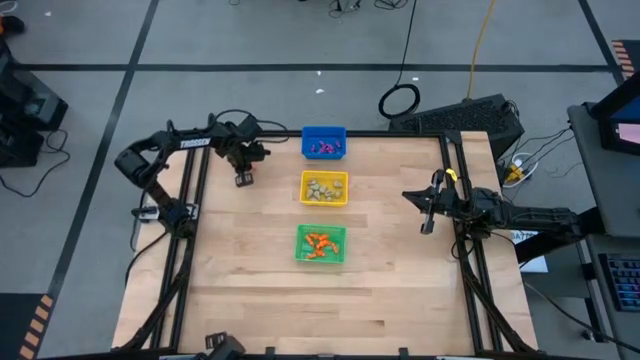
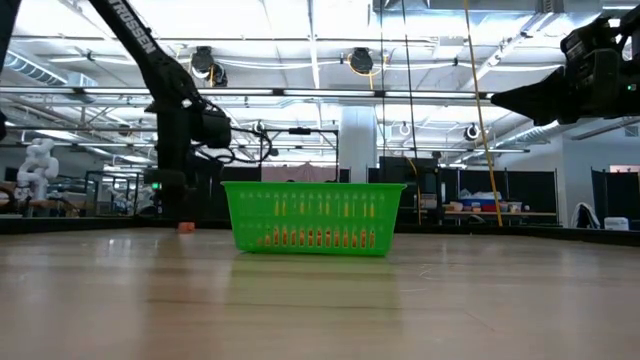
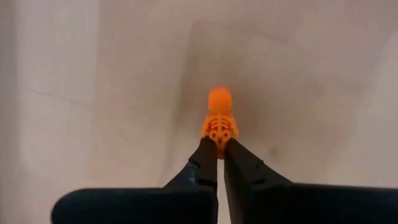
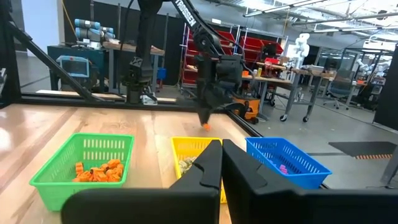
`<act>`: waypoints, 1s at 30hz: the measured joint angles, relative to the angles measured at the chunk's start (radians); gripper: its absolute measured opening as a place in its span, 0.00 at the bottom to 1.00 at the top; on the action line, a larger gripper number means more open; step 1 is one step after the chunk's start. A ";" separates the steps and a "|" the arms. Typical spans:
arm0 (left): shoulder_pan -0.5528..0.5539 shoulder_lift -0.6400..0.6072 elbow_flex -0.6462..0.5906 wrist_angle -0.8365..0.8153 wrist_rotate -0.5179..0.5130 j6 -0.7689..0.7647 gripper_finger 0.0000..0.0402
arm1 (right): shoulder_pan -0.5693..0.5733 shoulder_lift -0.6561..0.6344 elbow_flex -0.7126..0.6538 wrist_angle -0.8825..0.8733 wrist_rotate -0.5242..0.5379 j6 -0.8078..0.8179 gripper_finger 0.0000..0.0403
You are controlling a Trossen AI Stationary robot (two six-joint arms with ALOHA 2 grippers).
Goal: Sort Halloween decoration
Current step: Put the orange skeleton toy into the green bin
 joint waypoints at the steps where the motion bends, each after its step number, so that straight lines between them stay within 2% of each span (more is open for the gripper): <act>1: -0.006 -0.014 0.001 -0.023 0.003 0.000 0.01 | 0.000 0.000 0.000 -0.001 0.000 0.000 0.00; 7: -0.053 -0.105 0.007 -0.123 0.008 -0.030 0.00 | 0.000 0.000 0.000 -0.002 0.000 0.000 0.00; 10: -0.101 -0.153 0.007 -0.174 0.051 -0.078 0.00 | 0.000 0.000 0.000 -0.002 0.000 0.000 0.00; 18: -0.358 -0.256 0.007 -0.193 0.091 -0.246 0.00 | 0.000 0.000 0.000 -0.002 0.000 0.000 0.00; 24: -0.591 -0.268 0.007 -0.062 0.118 -0.406 0.00 | 0.000 0.000 0.000 -0.002 0.000 0.000 0.00; 30: -0.721 -0.268 0.008 0.132 0.195 -0.569 0.00 | 0.000 0.000 0.000 -0.002 0.000 0.001 0.00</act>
